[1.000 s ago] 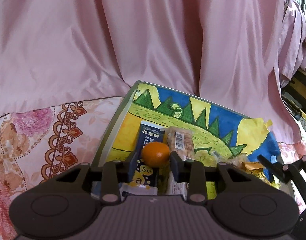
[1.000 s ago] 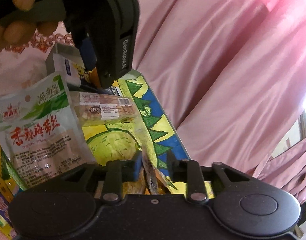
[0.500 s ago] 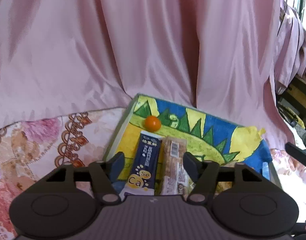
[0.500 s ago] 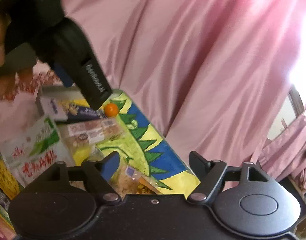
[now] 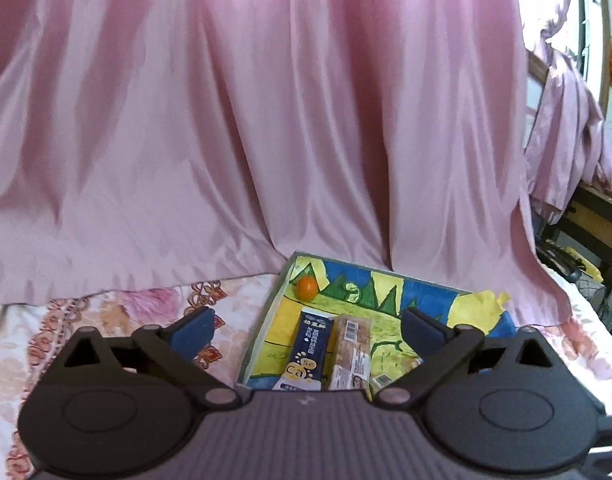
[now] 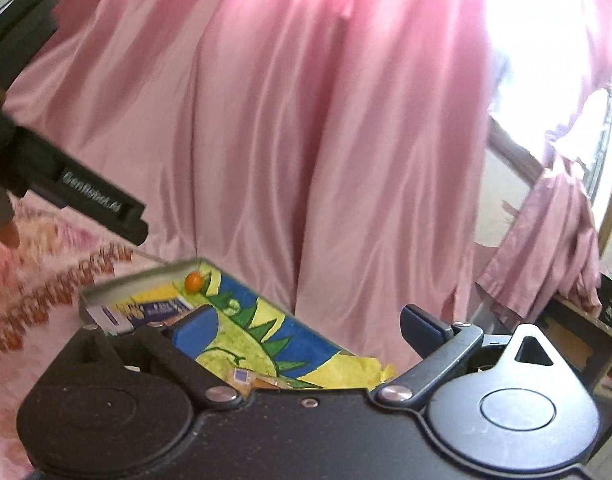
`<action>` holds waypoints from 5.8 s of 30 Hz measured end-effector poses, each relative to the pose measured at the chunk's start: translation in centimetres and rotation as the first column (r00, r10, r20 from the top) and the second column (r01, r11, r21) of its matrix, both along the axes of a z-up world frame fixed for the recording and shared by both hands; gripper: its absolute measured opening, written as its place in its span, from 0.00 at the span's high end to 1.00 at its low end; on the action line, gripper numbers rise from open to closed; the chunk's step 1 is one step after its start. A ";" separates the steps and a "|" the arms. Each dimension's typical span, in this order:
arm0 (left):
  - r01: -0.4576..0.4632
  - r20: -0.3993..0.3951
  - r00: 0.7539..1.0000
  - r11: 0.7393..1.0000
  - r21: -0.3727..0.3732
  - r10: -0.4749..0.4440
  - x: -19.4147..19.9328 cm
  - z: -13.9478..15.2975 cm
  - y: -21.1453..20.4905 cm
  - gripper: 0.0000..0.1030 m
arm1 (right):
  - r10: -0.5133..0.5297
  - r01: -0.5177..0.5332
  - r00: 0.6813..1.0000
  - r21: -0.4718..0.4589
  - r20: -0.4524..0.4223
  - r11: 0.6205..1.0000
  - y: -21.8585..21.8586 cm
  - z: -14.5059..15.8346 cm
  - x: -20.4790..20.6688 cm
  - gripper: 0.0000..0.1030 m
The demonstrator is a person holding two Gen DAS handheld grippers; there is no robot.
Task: Organize snacks
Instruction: 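Lift both tools back from the tray toward the snacks beside it, then grasp the yellow bar with the left tool while the right tool grasps the orange snack pack, then lift the yellow bar and orange snack pack toward the tray with both tools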
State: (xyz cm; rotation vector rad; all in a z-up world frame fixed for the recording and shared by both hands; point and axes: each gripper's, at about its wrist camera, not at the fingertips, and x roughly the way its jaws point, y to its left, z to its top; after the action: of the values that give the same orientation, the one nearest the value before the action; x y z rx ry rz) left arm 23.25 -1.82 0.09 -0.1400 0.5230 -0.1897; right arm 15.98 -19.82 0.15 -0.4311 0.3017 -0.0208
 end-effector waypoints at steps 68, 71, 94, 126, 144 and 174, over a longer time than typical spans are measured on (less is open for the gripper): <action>0.218 -0.190 0.966 0.949 0.226 -0.176 -15.7 0.1 -1.1 0.00 | -0.058 0.263 0.911 0.467 -0.408 0.844 -4.4 2.6 -17.4 0.01; 0.265 -0.179 0.958 0.929 0.257 -0.223 -13.9 -0.8 -1.8 0.00 | -0.042 0.279 0.893 0.476 -0.448 0.834 -5.1 2.2 -15.4 0.01; 0.580 -0.270 0.812 0.669 0.465 -0.517 -7.2 -10.8 -8.3 0.00 | 0.155 0.280 0.784 0.564 -0.602 0.777 -6.4 -6.5 -0.7 0.01; 0.499 -0.487 0.793 0.849 0.173 -0.366 -3.2 -10.6 -5.3 0.35 | 0.068 0.471 0.740 0.589 -0.669 0.656 -7.0 -11.0 4.0 0.43; 0.289 -0.607 0.763 0.957 0.015 -0.221 -2.8 -10.8 -1.2 0.39 | 0.207 0.148 0.686 0.413 -0.697 0.898 -1.2 -8.7 -2.0 0.41; 0.240 -0.550 0.806 0.970 -0.031 -0.217 -6.0 -8.2 0.6 0.44 | 0.190 -0.048 0.800 0.255 -0.569 0.966 2.3 -6.7 -5.1 0.47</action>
State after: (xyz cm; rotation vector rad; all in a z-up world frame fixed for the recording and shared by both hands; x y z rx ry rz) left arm 17.25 -1.27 -8.08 -0.0901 1.1265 -0.3811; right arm 10.83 -17.50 -6.50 -0.2138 0.8874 0.2793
